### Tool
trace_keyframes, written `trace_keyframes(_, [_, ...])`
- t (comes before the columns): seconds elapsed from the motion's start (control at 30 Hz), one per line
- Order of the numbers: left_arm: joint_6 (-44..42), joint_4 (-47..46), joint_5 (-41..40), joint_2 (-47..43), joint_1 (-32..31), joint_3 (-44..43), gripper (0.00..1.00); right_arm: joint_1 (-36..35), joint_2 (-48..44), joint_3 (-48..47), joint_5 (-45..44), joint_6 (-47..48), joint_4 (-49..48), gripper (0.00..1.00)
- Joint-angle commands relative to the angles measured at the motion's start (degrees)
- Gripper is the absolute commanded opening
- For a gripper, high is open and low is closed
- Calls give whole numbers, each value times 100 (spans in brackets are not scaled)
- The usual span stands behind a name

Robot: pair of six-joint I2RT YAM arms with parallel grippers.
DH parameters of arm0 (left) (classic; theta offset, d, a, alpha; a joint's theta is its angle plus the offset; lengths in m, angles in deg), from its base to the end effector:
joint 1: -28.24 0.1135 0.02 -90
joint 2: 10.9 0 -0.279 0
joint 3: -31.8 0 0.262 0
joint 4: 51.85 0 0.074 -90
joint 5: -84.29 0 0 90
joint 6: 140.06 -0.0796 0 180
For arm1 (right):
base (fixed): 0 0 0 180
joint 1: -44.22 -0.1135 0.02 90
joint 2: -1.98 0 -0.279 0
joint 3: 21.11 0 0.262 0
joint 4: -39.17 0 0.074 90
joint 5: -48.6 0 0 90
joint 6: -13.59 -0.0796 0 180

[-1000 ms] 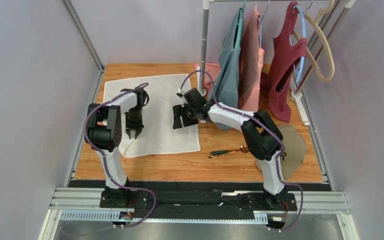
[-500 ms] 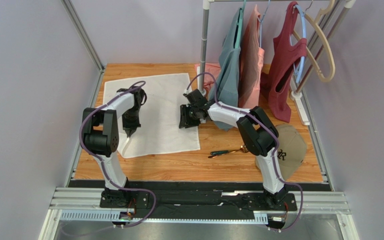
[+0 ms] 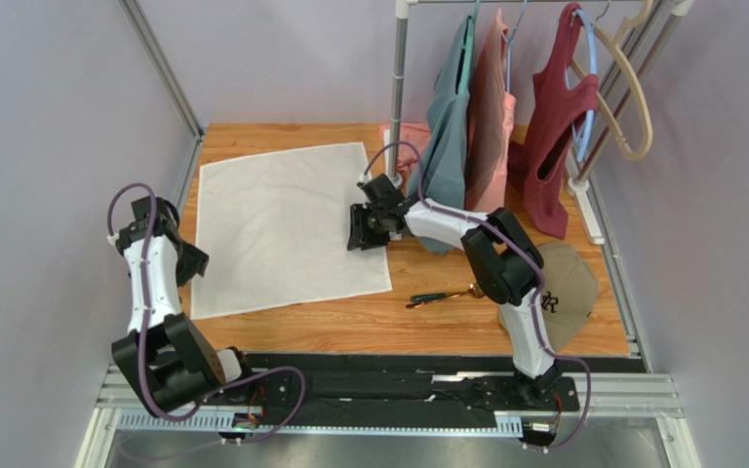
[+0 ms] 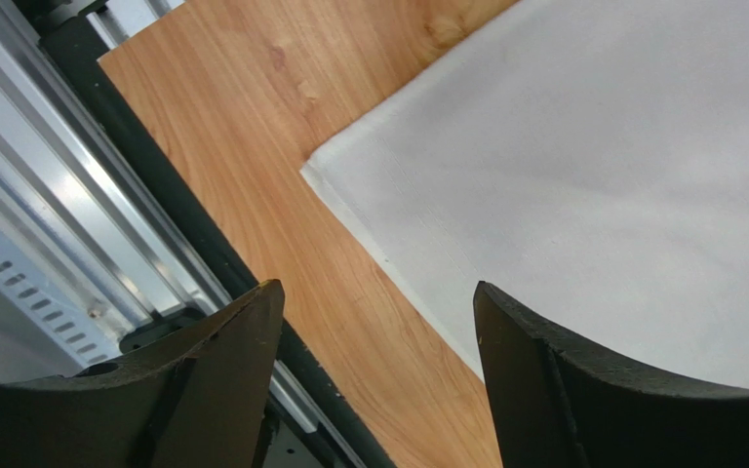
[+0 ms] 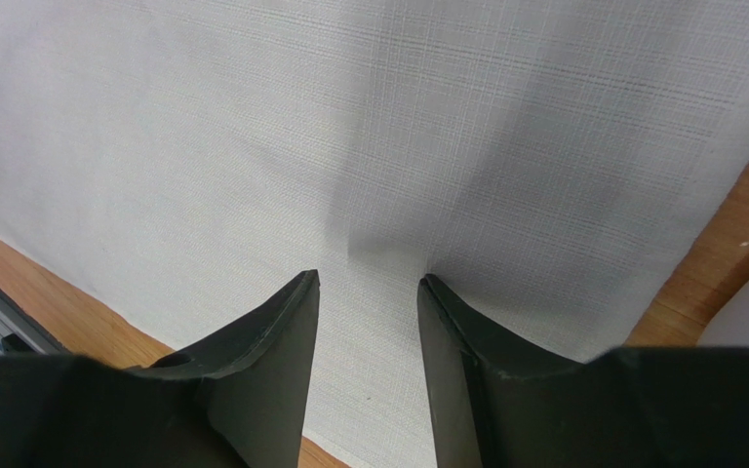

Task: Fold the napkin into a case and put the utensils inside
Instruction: Flatten out the crumpled napkin at the center of the board.

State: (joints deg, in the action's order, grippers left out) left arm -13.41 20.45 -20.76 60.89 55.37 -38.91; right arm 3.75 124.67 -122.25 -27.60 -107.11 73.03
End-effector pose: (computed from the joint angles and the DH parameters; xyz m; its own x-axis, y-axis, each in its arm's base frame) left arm 0.2023 0.1269 0.2290 -0.3819 -0.8434 -0.3780 -0.9154 0.4015 0.0289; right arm 0.3683 0.3391 0.1275 -0.9129 -0.1271 -0.3879 -0.3108 0.8325 0.4587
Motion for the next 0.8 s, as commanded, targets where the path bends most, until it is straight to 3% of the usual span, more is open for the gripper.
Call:
trace_keyframes(0.0, [159,-71,467,-349,-94,-124,84,-163,-570,45,17,204,-67,49])
trace_keyframes(0.13, [-43,-272,747,-455,-445,-1,82,-172,-869,62,-105,283,108,58])
trace_keyframes(0.27, [-148,-1184,2002,-517,-1208,315,71,-172,-1238,281,-465,301,302,67])
trace_keyframes(0.4, [-158,-1354,1831,-35,-2893,45,68,-93,-1607,677,-782,126,652,70])
trace_keyframes(0.43, [-123,-1389,1839,19,-3055,17,68,-67,-1695,921,-835,65,688,70])
trace_keyframes(0.63, [-262,-1723,2155,-173,-3505,192,68,74,-2240,1783,-958,-314,926,70])
trace_keyframes(0.77, [-439,-1530,2006,-525,-3505,359,69,74,-2469,2398,-1221,-630,856,61])
